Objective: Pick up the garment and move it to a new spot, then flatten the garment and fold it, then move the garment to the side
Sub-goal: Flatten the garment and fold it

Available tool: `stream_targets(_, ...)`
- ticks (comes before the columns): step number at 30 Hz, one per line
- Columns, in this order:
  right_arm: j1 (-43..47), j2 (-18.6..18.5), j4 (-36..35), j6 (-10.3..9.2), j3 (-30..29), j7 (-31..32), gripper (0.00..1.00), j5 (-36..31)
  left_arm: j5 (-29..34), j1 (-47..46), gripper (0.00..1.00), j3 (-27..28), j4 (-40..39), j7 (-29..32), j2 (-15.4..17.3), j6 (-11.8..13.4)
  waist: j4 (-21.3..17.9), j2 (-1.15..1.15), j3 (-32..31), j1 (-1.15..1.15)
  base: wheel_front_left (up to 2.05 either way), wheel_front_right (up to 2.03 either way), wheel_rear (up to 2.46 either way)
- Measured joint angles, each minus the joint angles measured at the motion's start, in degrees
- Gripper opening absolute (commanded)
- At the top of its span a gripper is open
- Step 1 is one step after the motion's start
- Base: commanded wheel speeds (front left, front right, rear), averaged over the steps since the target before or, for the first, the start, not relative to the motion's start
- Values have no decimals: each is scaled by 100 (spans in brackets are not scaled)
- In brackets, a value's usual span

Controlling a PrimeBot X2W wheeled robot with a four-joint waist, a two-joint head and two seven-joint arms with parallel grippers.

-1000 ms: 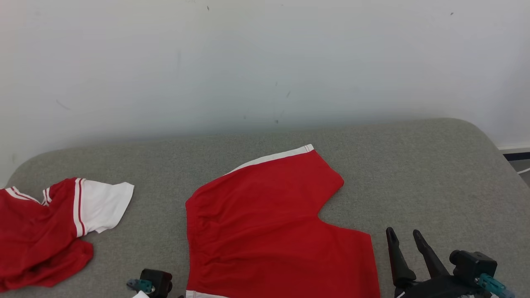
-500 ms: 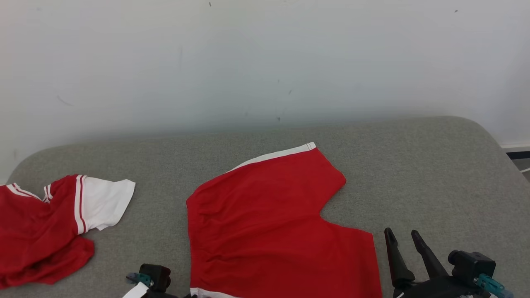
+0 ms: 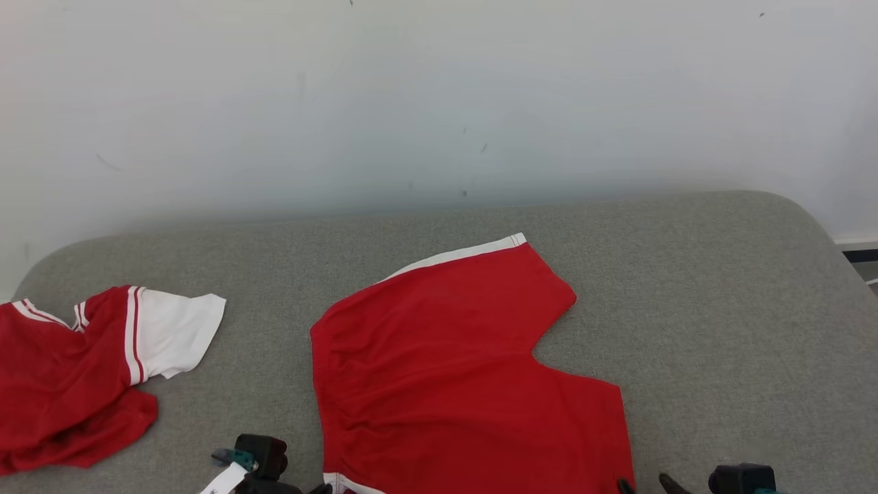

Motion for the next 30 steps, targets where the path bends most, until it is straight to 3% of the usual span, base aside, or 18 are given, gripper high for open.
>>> stream_targets(4,192,-175,-62,-69,-11,483,100,-1,-2,-1,0,1,36,-9,-8,-2,1,0,4,0,0,0,0)
stream_targets(7,271,-192,-75,-209,-3,775,100,-8,-8,-3,0,2,55,-57,-22,-2,0,0,17,0,0,0,0)
stream_targets(12,281,-147,-74,-269,35,1121,100,10,-9,-12,0,1,105,-83,-47,-4,5,0,52,0,0,0,0)
stream_targets(30,218,-25,-98,-659,94,1850,100,76,-19,-146,0,-36,244,-186,-87,-98,139,0,122,0,0,0,0)
